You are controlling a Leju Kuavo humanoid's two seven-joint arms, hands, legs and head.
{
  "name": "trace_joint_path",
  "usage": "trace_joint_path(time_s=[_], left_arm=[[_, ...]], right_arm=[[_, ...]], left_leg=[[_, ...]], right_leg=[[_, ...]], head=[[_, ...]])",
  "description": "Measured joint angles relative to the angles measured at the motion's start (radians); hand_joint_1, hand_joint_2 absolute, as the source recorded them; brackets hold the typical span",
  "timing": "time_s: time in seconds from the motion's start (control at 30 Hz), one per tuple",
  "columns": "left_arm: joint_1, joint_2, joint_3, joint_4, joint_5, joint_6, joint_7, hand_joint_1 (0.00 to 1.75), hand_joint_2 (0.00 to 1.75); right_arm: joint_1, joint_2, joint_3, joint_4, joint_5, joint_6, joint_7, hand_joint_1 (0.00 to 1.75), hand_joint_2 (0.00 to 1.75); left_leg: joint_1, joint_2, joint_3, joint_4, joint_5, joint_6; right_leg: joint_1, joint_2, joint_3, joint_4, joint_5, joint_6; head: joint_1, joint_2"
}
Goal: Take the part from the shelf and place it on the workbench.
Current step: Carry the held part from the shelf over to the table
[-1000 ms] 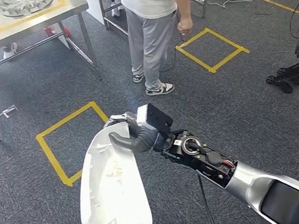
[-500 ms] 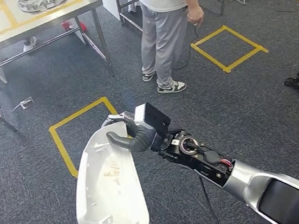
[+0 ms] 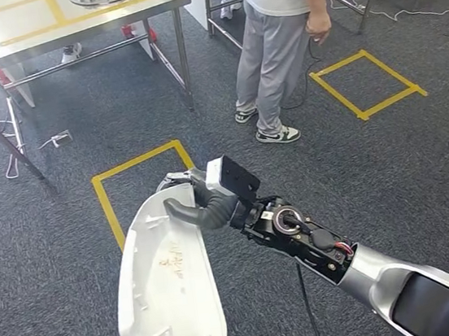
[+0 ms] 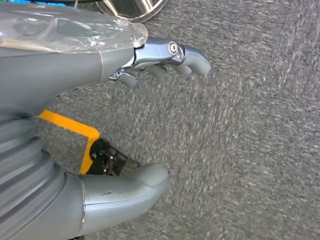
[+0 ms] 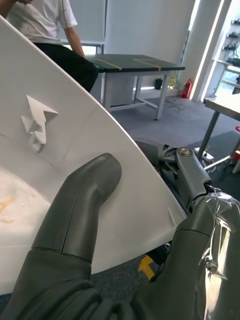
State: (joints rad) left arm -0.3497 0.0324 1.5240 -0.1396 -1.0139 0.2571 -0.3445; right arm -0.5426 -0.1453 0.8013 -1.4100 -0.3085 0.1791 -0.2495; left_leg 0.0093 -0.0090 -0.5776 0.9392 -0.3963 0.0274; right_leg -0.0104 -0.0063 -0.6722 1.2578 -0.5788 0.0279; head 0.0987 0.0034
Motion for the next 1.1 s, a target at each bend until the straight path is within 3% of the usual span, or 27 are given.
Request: trace_joint_path(time_s=[0.03,0.1,0.13,0.2,0.33,0.43,0.47,0.53,0.6,0.63,0.67,0.73,0.77,0.8,0.87,0.93,0.97,1.0,1.07,1.1], left_arm=[[0.000,0.000,0.000,0.000,-0.001,0.001,0.000,0.00,1.75],[0.000,-0.001,0.000,0.000,-0.001,-0.007,0.000,0.00,1.75],[0.000,-0.002,0.000,0.000,-0.001,-0.013,0.001,0.00,1.75],[0.001,-0.002,0.000,0.000,0.000,-0.027,0.005,0.00,1.75],[0.003,0.002,0.000,0.000,0.001,-0.039,0.015,0.00,1.75],[0.001,0.006,0.000,0.000,0.000,-0.043,0.018,0.00,1.75],[0.000,0.006,0.000,0.000,0.000,-0.044,0.019,0.00,1.75],[-0.001,0.005,0.000,0.000,0.000,-0.045,0.019,0.00,1.75],[0.000,0.004,0.000,0.000,0.000,-0.046,0.021,0.00,1.75],[0.002,0.003,0.000,0.000,0.000,-0.046,0.021,0.00,1.75],[0.004,0.003,0.000,0.000,0.000,-0.047,0.021,0.00,1.75],[0.006,0.005,0.000,0.000,0.000,-0.048,0.022,0.00,1.75],[0.006,0.006,0.000,-0.001,-0.001,-0.048,0.022,0.00,1.75],[0.005,0.008,0.000,-0.001,-0.001,-0.048,0.022,0.00,1.75],[0.007,0.008,0.000,0.000,-0.001,-0.048,0.021,0.00,1.75],[0.008,0.008,0.000,0.000,-0.001,-0.048,0.021,0.00,1.75],[0.006,0.008,0.000,0.000,-0.001,-0.048,0.022,0.00,1.75],[0.004,0.008,0.000,0.000,-0.001,-0.048,0.022,0.00,1.75],[0.002,0.007,0.000,0.000,-0.001,-0.048,0.022,0.00,1.75],[0.003,0.007,0.000,0.000,-0.001,-0.048,0.022,0.00,1.75]], right_arm=[[0.002,0.000,0.000,0.000,0.004,-0.004,0.002,1.75,1.75],[0.003,0.000,0.000,0.000,0.011,-0.011,0.004,1.75,1.75],[0.002,0.000,0.000,0.000,0.014,-0.013,0.004,1.75,1.75],[0.001,0.000,0.000,0.000,0.018,-0.014,0.004,1.75,1.75],[0.000,0.000,0.000,0.002,0.022,-0.014,0.003,1.75,1.75],[-0.003,0.001,-0.001,0.001,0.025,-0.012,-0.001,1.75,1.75],[-0.005,0.001,-0.002,0.001,0.025,-0.012,-0.003,1.75,1.75],[-0.007,0.001,-0.002,0.002,0.026,-0.011,-0.004,1.75,1.75],[-0.001,0.001,-0.002,0.002,0.030,-0.011,-0.004,1.75,1.75],[0.003,0.001,-0.001,0.003,0.031,-0.011,-0.003,1.75,1.75],[0.005,0.000,-0.001,0.004,0.032,-0.012,-0.004,1.75,1.75],[0.006,0.000,-0.001,0.006,0.033,-0.012,-0.004,1.75,1.75],[0.007,0.000,-0.001,0.006,0.033,-0.012,-0.004,1.75,1.75],[0.009,0.000,-0.001,0.007,0.034,-0.012,-0.004,1.75,1.75],[0.015,0.000,0.000,0.008,0.035,-0.012,-0.004,1.75,1.75],[0.017,0.000,-0.001,0.009,0.036,-0.012,-0.005,1.75,1.75],[0.015,0.000,-0.001,0.009,0.036,-0.011,-0.005,1.75,1.75],[0.014,0.000,-0.001,0.009,0.037,-0.011,-0.006,1.75,1.75],[0.013,0.000,-0.001,0.009,0.040,-0.009,-0.006,1.75,1.75],[0.013,0.000,-0.001,0.010,0.041,-0.008,-0.006,1.75,1.75]], left_leg=[[-0.001,-0.005,0.002,0.000,-0.001,0.000],[-0.003,-0.012,0.006,0.001,-0.003,-0.003],[-0.004,-0.015,0.006,0.002,-0.004,-0.005],[-0.009,-0.018,0.000,0.006,-0.005,-0.008],[-0.011,-0.018,-0.004,0.004,-0.005,-0.003],[-0.003,-0.015,0.036,-0.056,0.014,0.009],[0.004,-0.013,0.054,-0.081,0.023,0.010],[0.014,-0.010,0.073,-0.102,0.028,0.006],[0.022,-0.011,0.076,-0.099,0.021,-0.005],[0.028,-0.013,0.076,-0.094,0.016,-0.014],[0.037,-0.014,0.077,-0.085,0.009,-0.024],[0.050,-0.018,0.072,-0.053,-0.015,-0.052],[0.053,-0.020,0.065,-0.033,-0.025,-0.065],[0.053,-0.021,0.058,-0.018,-0.032,-0.075],[0.054,-0.023,0.048,-0.006,-0.030,-0.088],[0.056,-0.015,0.040,0.011,-0.036,-0.092],[0.055,-0.008,0.021,0.046,-0.051,-0.092],[0.052,0.000,-0.012,0.106,-0.075,-0.090],[0.043,0.005,-0.107,0.266,-0.126,-0.083],[0.037,0.005,-0.148,0.323,-0.133,-0.077]], right_leg=[[0.000,0.001,0.012,-0.032,0.028,-0.003],[0.002,0.006,0.075,-0.177,0.105,-0.015],[0.003,0.010,0.105,-0.243,0.130,-0.020],[0.005,0.014,0.135,-0.307,0.142,-0.022],[0.002,0.015,0.140,-0.322,0.143,-0.014],[0.004,0.013,0.150,-0.335,0.142,-0.009],[0.006,0.013,0.139,-0.309,0.127,-0.007],[0.002,0.012,0.078,-0.187,0.072,0.000],[-0.012,0.012,0.017,-0.076,0.039,0.015],[-0.021,0.011,0.009,-0.070,0.050,0.025],[-0.031,0.010,0.023,-0.107,0.081,0.036],[-0.047,0.015,0.083,-0.234,0.144,0.063],[-0.050,0.021,0.105,-0.275,0.156,0.065],[-0.050,0.026,0.115,-0.292,0.154,0.060],[-0.045,0.032,0.111,-0.279,0.141,0.036],[-0.044,0.030,0.112,-0.274,0.137,0.020],[-0.043,0.029,0.115,-0.275,0.134,0.013],[-0.041,0.026,0.118,-0.276,0.132,0.007],[-0.034,0.020,0.122,-0.277,0.126,-0.003],[-0.029,0.019,0.125,-0.277,0.123,-0.008]], head=[[0.001,0.000],[0.003,0.000],[0.002,0.000],[-0.001,0.000],[-0.009,0.000],[-0.016,0.000],[-0.016,0.000],[-0.010,0.000],[-0.007,0.000],[-0.006,0.000],[-0.006,0.000],[0.002,0.000],[0.006,0.000],[0.008,0.000],[0.001,0.000],[-0.010,0.000],[-0.014,0.000],[-0.019,0.000],[-0.024,0.000],[-0.025,0.000]])
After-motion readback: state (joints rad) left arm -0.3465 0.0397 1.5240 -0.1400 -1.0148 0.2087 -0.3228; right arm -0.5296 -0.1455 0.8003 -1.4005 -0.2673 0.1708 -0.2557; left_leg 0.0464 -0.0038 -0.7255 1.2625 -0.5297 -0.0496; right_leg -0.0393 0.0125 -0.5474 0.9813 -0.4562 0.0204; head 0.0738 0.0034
